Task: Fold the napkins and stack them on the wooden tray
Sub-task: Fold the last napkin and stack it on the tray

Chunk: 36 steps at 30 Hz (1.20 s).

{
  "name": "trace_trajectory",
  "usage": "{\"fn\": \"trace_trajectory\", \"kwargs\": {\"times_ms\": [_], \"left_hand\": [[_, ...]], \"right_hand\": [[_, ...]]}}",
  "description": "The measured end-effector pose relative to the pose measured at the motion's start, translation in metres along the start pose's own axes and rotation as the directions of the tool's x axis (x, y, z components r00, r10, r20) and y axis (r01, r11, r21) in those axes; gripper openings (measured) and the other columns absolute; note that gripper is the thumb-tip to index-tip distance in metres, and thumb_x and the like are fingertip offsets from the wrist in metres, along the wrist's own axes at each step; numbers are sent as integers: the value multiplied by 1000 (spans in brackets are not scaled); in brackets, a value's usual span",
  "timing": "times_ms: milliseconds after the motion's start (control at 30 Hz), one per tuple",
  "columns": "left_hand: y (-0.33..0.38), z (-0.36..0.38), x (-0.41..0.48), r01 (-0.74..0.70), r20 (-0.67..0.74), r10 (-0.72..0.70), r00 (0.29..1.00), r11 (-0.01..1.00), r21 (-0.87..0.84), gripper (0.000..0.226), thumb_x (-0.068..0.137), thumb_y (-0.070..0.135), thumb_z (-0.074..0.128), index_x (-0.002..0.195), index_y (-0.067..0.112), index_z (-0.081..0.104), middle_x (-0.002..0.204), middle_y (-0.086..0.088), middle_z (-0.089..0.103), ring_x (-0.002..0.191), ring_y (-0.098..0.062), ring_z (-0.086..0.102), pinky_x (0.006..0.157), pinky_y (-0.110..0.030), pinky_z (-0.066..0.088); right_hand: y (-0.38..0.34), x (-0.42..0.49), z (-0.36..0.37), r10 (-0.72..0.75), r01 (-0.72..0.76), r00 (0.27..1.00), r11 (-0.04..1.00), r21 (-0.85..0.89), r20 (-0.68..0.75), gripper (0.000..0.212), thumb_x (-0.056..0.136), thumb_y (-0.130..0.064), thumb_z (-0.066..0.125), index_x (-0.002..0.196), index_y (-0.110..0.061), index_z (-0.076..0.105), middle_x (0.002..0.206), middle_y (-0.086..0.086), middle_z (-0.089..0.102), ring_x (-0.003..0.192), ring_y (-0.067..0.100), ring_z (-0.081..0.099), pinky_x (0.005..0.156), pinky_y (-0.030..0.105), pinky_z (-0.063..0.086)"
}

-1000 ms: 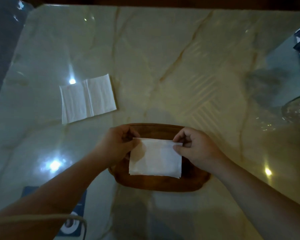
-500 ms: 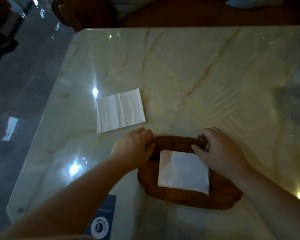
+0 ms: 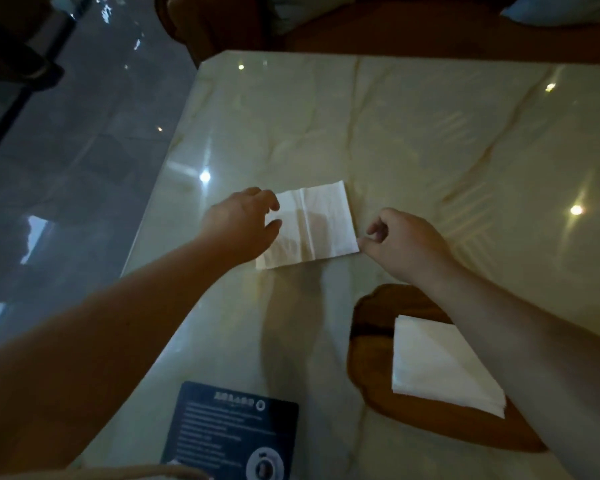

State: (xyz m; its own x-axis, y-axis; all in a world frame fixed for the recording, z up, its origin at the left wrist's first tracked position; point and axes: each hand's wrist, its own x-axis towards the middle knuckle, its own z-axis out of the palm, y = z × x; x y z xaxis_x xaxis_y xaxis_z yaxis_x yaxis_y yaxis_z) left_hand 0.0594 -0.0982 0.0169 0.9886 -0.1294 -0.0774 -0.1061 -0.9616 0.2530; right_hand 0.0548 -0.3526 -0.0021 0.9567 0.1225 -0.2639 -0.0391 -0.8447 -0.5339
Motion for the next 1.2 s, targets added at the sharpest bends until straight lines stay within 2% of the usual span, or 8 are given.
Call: {"fn": "trace_trajectory", "kwargs": {"times_ms": [333,500,667,767,867,1000,1133,1200], "left_hand": [[-46,22,48,27,95,-33,995,998,61,45,84,38,59,123,19,52,119,-5,59,104,-28,58,80,-44,52],[-47,26,57,-38,111,27,993,994,100,36,85,34,58,115,15,57,115,-7,55,103,-28,53,69,-38,43],[-52,25,54,-32,86,21,996,991,128,20,88,25,49,97,15,64,99,-7,58,88,-26,55,64,-35,44],[-55,22,36,7,56,-10,998,998,60,16,86,26,50,88,17,64,89,-5,61,80,-26,58,61,-32,42],[-54,21,4,96,62,-92,994,992,-76,7,81,28,55,78,24,60,77,2,63,71,-23,58,57,-28,39],[-47,25,-38,190,138,-166,976,964,-186,9,81,34,58,78,25,61,76,3,65,69,-21,59,62,-31,49],[-40,32,-73,185,219,-148,964,970,-160,16,81,43,55,80,28,60,78,3,67,70,-23,61,65,-34,53],[-36,34,-83,106,235,-84,968,991,-84,20,84,46,50,80,28,57,77,4,65,66,-20,59,63,-33,53]], "right_hand": [[-14,11,22,145,-146,989,988,-58,-21,25,76,-42,70,81,-19,61,85,0,63,83,23,59,71,34,46],[-17,13,34,188,-190,982,978,-81,-37,18,78,-35,71,79,-21,59,87,1,64,83,23,59,71,33,46],[-15,21,37,263,-258,964,960,106,-41,7,79,-22,69,77,-17,65,86,3,66,84,25,62,68,30,42],[-17,21,31,245,-225,964,959,170,-102,9,78,-20,67,71,-21,62,74,-5,61,78,21,61,64,28,39],[-24,25,25,190,-163,972,969,187,-141,9,76,-20,66,69,-22,60,76,-1,65,75,21,62,65,30,45],[-35,34,20,101,-72,988,972,223,-120,10,77,-19,68,70,-21,60,73,2,66,72,21,63,65,30,47],[-43,38,20,36,2,993,950,312,-115,15,78,-15,69,69,-22,59,68,-3,63,66,15,60,61,25,45],[-43,38,21,0,28,996,952,304,-89,13,78,-13,69,71,-22,61,70,-3,64,66,13,60,62,26,46]]}}
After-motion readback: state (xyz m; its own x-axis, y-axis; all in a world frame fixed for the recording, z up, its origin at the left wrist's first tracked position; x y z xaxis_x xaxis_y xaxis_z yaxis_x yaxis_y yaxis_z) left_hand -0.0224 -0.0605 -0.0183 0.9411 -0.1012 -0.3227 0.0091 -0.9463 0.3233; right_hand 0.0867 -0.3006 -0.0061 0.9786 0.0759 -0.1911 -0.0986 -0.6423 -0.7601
